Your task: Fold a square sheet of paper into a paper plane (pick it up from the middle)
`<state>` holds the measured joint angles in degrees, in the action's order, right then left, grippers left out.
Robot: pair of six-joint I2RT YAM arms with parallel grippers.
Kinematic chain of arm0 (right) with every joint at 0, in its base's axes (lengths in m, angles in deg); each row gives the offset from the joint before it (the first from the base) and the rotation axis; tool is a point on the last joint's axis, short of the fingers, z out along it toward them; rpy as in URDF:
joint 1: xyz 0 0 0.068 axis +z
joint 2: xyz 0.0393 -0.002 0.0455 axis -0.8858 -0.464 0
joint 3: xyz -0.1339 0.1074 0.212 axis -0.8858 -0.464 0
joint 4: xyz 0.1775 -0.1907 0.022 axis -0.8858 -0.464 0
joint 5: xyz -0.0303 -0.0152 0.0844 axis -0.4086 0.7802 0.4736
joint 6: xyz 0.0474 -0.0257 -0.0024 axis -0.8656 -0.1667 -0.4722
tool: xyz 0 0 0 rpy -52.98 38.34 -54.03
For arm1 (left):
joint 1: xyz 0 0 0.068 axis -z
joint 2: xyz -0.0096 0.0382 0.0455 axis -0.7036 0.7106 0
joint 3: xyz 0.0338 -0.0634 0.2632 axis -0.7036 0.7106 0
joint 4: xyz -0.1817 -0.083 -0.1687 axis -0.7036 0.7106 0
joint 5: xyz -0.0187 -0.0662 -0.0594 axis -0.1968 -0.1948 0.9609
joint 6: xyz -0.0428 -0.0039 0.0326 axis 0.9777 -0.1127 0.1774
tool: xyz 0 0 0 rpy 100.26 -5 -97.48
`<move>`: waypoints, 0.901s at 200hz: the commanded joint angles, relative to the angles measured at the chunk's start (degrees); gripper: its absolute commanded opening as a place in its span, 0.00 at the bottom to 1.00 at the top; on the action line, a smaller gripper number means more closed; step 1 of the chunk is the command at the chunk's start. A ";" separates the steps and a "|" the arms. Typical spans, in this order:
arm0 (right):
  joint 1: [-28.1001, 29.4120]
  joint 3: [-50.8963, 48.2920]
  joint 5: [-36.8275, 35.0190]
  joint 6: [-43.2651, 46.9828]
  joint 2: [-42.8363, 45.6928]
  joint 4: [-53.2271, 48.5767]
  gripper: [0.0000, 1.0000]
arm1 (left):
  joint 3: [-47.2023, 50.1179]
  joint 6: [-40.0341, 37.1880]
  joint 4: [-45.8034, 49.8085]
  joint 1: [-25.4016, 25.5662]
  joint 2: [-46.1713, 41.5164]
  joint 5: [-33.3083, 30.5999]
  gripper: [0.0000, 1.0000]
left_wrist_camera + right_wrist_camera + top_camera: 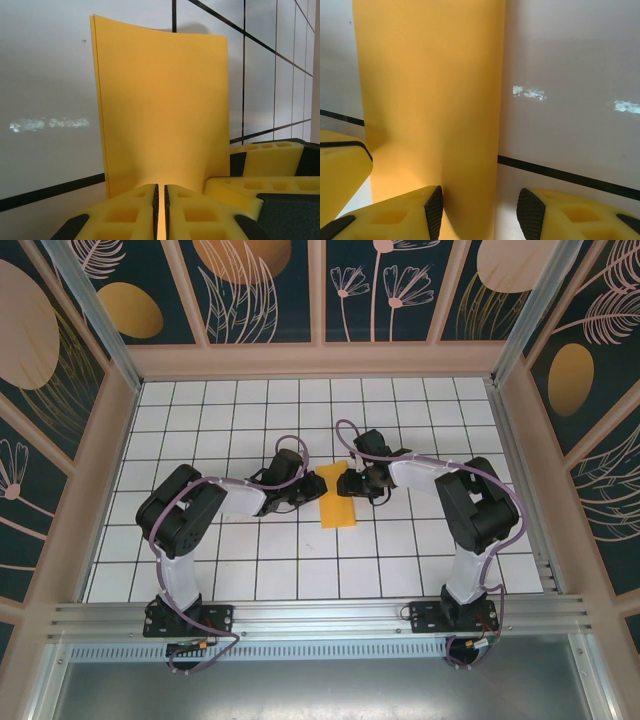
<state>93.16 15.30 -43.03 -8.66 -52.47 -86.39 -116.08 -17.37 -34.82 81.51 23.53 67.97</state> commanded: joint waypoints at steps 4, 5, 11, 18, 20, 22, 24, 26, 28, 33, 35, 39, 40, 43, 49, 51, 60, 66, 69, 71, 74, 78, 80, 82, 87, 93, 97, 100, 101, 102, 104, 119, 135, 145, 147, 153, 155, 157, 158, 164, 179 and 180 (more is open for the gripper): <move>1.36 -2.66 0.00 0.67 -7.58 2.10 0.51 | -1.10 -1.39 2.69 0.43 1.16 -1.20 0.15; 1.36 -2.66 0.02 0.67 -7.58 2.06 0.51 | -1.08 -1.38 2.75 0.45 1.20 -1.20 0.15; 1.36 -2.68 0.04 0.67 -7.59 2.09 0.51 | -1.02 -1.47 2.98 0.38 1.29 -1.28 0.15; 1.37 -2.70 0.04 0.69 -7.59 2.10 0.51 | -0.91 -1.63 3.39 0.44 1.40 -1.44 0.15; 1.36 -2.63 0.04 0.67 -7.63 2.10 0.51 | -0.89 -1.67 3.46 0.40 1.46 -1.52 0.15; 1.36 -2.65 0.04 0.67 -7.61 2.10 0.51 | -0.89 -1.71 3.55 0.39 1.50 -1.54 0.15; 1.36 -2.66 0.04 0.65 -7.59 2.10 0.51 | -0.85 -1.69 3.68 0.43 1.51 -1.59 0.15; 1.36 -2.66 0.04 0.66 -7.58 2.08 0.51 | -0.86 -1.73 3.80 0.39 1.51 -1.66 0.15; 1.36 -2.62 0.04 0.67 -7.60 2.10 0.51 | -0.86 -1.79 3.89 0.38 1.58 -1.70 0.15; 1.36 -2.61 0.07 0.58 -7.57 2.10 0.51 | -0.79 -1.72 4.08 0.40 1.59 -1.89 0.15; 1.38 -2.58 0.12 0.58 -7.56 2.10 0.51 | -0.76 -1.76 4.18 0.41 1.58 -1.96 0.14; 1.36 -2.61 0.14 0.52 -7.44 2.18 0.51 | -0.74 -1.75 4.28 0.39 1.65 -2.06 0.14; 1.36 -2.64 0.13 0.50 -7.42 2.19 0.51 | -0.73 -1.78 4.38 0.39 1.63 -2.07 0.14; 1.36 -2.51 0.18 0.50 -7.37 2.19 0.51 | -0.73 -1.80 4.45 0.39 1.67 -2.17 0.14; 1.36 -2.44 0.22 0.49 -7.20 2.12 0.51 | -0.70 -1.86 4.72 0.51 1.75 -2.32 0.14; 1.36 -2.41 0.22 0.43 -7.16 2.11 0.51 | -0.71 -1.84 4.87 0.46 1.77 -2.42 0.14; 1.36 -1.94 0.14 0.18 -6.63 1.73 0.51 | -0.67 -1.82 5.36 0.47 1.77 -3.01 0.14; 1.36 -1.43 -0.02 -0.13 -5.86 1.45 0.50 | -0.70 -1.80 5.93 0.49 1.77 -3.33 0.13; 1.36 -1.07 -0.11 -0.32 -5.35 1.33 0.51 | -0.58 -1.76 6.11 0.48 1.77 -3.50 0.13; 1.36 -0.88 -0.15 -0.48 -5.02 1.32 0.50 | -0.55 -1.75 6.23 0.49 1.75 -3.57 0.13; 1.36 -0.62 -0.21 -0.66 -4.33 1.30 0.50 | -0.56 -1.76 6.36 0.55 1.77 -3.71 0.13; 1.36 -0.37 -0.30 -0.90 -3.38 1.43 0.50 | -0.46 -1.73 6.40 0.43 1.77 -3.78 0.13; 1.36 -0.20 -0.41 -1.04 -2.88 1.52 0.50 | -0.41 -1.72 6.46 0.44 1.77 -3.82 0.13; 1.27 -0.07 -0.51 -1.19 -2.30 1.52 0.50 | -0.40 -1.74 6.43 0.42 1.77 -3.82 0.13; 1.20 0.23 -0.92 -1.70 -0.99 1.70 0.50 | -0.33 -1.79 6.57 0.43 1.77 -3.86 0.13; 0.98 0.55 -1.61 -2.40 0.75 1.83 0.51 | -0.34 -1.73 6.65 0.45 1.86 -3.90 0.12; 0.90 0.59 -2.08 -2.94 1.89 1.99 0.51 | -0.32 -1.73 6.74 0.50 1.92 -3.87 0.12; 0.85 0.59 -2.37 -3.35 2.63 2.12 0.51 | -0.28 -1.80 6.74 0.47 1.88 -3.91 0.12; 0.84 0.59 -2.44 -3.45 2.98 2.20 0.51 | -0.28 -1.76 6.71 0.52 1.92 -3.91 0.12; 0.84 0.55 -2.52 -3.54 3.32 2.24 0.51 | -0.32 -1.78 6.70 0.54 1.93 -3.91 0.12; 0.86 0.49 -2.64 -3.77 3.78 2.38 0.51 | -0.35 -1.73 6.73 0.49 2.01 -3.92 0.12; -0.35 -0.35 -1.96 -4.62 7.56 3.53 0.52 | -0.23 -1.80 6.69 0.47 2.16 -4.04 0.12; -1.16 -1.00 1.28 -3.90 9.58 4.25 0.53 | -0.17 -1.81 6.86 0.52 2.29 -4.31 0.11; -1.11 -0.84 3.73 -3.27 9.40 4.01 0.53 | -0.21 -1.91 6.95 0.50 2.47 -4.42 0.11; -1.15 -0.84 4.15 -3.22 9.34 3.92 0.53 | -0.19 -1.92 6.99 0.48 2.52 -4.44 0.11; -1.10 -0.95 5.30 -3.26 9.01 4.10 0.53 | -0.19 -1.97 7.06 0.51 2.63 -4.49 0.11; -1.12 -1.02 5.60 -3.28 8.91 4.18 0.52 | -0.23 -1.96 7.08 0.48 2.63 -4.52 0.11; -1.13 -1.17 6.00 -3.35 8.78 4.38 0.52 | -0.20 -1.93 7.04 0.49 2.65 -4.55 0.11; -1.11 -1.21 6.19 -3.36 8.73 4.43 0.52 | -0.19 -1.96 7.08 0.48 2.65 -4.58 0.11; -1.12 -1.46 7.42 -3.52 8.21 4.89 0.50 | -0.26 -1.91 7.13 0.53 2.65 -4.61 0.10; -1.11 -1.78 10.56 -3.81 6.91 5.85 0.45 | -0.16 -1.96 7.22 0.51 2.66 -4.70 0.10; -1.10 -1.78 10.84 -3.81 6.79 5.91 0.44 | -0.18 -1.97 7.22 0.49 2.66 -4.70 0.10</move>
<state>92.03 14.84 -39.08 -12.18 -44.25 -82.26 -116.47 -18.04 -32.63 81.82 24.05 65.68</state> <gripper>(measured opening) 0.477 0.106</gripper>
